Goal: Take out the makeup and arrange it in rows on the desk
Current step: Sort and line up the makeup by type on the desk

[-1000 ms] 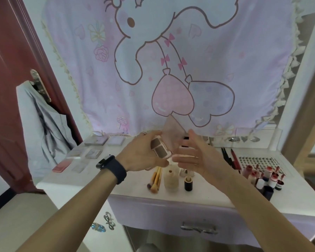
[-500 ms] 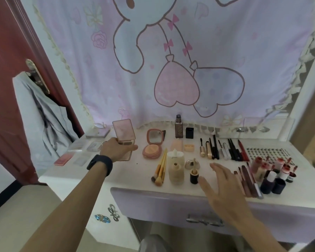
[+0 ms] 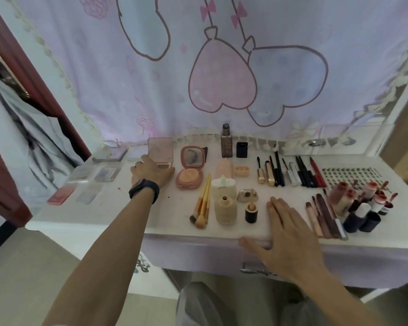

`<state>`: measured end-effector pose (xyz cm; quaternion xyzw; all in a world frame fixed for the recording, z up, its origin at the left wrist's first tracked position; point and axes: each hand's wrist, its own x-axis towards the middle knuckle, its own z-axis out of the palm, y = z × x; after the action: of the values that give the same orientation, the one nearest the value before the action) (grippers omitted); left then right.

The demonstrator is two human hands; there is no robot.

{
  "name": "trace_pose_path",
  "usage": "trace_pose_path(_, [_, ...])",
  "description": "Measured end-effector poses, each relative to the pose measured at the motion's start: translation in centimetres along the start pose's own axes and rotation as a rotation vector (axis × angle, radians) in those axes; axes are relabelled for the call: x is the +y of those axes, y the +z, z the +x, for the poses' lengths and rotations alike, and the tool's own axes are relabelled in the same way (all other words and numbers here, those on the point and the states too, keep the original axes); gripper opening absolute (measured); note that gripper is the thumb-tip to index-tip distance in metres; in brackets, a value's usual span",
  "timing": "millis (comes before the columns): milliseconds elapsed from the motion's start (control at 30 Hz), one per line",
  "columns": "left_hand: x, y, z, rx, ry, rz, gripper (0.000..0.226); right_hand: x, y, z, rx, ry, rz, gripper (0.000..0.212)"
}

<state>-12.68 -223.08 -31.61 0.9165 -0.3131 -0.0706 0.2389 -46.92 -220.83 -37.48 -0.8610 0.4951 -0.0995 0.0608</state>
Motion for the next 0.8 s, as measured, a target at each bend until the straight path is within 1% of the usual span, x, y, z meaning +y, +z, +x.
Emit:
trace_pose_path(167, [-0.6, 1.4, 0.4, 0.014, 0.021, -0.050, 0.083, 0.0, 0.0, 0.1, -0.012, 0.005, 0.001, 0.130])
trace_pose_path(300, [-1.9, 1.1, -0.2, -0.001, 0.049, -0.120, 0.090, 0.1, 0.5, 0.0, 0.023, 0.005, -0.005, 0.123])
trace_pose_path(433, [-3.7, 0.8, -2.2, 0.045, 0.072, -0.020, 0.086, 0.0, 0.4, -0.1, 0.012, -0.005, -0.018, 0.123])
trace_pose_path(533, [-4.4, 0.8, -2.6, 0.069, 0.083, -0.010, 0.082, -0.1, 0.4, 0.0, 0.022, -0.008, -0.037, 0.122])
trace_pose_path(667, [-3.8, 1.3, -1.8, 0.083, 0.077, 0.012, 0.075, 0.0, 0.6, -0.2, 0.031, -0.007, -0.037, 0.120])
trace_pose_path(800, [-2.5, 2.3, -0.5, 0.095, 0.065, 0.036, 0.075, 0.0, 0.6, -0.2, 0.030, -0.006, -0.016, 0.121])
